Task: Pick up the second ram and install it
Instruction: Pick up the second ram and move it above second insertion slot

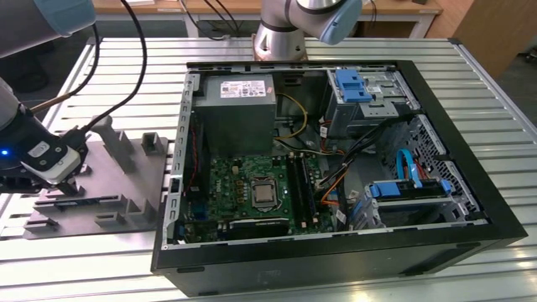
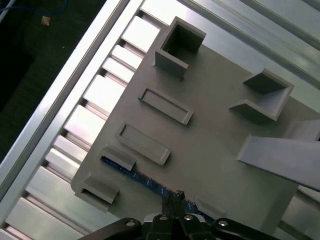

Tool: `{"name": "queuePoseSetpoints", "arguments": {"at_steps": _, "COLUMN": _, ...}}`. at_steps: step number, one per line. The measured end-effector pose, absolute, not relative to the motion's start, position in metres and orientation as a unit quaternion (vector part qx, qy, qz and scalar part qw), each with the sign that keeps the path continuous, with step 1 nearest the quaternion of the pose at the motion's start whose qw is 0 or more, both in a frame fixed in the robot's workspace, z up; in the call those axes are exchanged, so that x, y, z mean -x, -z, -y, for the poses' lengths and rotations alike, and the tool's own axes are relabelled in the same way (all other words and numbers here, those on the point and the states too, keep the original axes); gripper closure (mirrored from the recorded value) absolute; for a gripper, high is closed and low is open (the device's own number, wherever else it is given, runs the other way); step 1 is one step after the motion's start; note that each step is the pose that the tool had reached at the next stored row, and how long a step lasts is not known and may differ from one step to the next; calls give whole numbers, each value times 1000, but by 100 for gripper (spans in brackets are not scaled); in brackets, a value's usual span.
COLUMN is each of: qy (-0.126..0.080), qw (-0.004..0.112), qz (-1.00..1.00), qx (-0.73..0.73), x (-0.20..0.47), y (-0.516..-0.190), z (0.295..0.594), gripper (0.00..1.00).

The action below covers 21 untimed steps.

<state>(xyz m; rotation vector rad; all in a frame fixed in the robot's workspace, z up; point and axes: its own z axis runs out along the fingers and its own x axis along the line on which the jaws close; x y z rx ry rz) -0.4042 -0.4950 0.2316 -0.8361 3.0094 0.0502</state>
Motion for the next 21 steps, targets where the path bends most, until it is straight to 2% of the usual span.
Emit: {"name": "queuePoseSetpoints", "arguments": {"at_steps": 21, "qy": -17, "qw": 7, "qz": -936, "qx": 353, "x": 404, "y": -232, "z": 495, "gripper": 90}}
